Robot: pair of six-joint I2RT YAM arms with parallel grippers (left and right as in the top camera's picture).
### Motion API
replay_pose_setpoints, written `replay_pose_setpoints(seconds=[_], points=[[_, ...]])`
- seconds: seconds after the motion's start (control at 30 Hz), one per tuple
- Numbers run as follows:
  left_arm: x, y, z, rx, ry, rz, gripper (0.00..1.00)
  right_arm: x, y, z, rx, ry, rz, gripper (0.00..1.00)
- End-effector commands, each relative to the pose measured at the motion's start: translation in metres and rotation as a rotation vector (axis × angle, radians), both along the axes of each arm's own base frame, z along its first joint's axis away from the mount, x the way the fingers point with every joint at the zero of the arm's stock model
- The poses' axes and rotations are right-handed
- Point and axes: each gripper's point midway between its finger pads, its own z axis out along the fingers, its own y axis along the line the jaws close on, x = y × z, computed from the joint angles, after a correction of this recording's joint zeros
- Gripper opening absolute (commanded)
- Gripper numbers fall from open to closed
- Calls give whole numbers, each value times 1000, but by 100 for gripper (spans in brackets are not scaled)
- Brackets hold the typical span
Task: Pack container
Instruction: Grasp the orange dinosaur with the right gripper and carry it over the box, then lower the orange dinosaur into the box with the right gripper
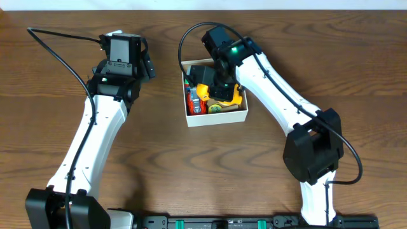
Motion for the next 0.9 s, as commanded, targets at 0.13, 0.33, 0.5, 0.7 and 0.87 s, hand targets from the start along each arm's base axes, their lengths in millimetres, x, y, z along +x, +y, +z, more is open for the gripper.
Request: replay_pose_setpoints(seconds=[0.13,0.33,0.5,0.7,0.87], points=[[2,3,7,-4,-17,11,98,6,0,1,-10,-36,26,60],[2,3,7,-4,-17,11,98,10,4,5,4,-62,26,61],[2,3,7,-4,-17,11,98,10,6,11,13,-77,31,59],[2,3,7,-4,-17,11,98,7,4,10,5,-64,31,4],[2,3,7,-4,-17,11,98,3,0,9,-16,-47,30,1]])
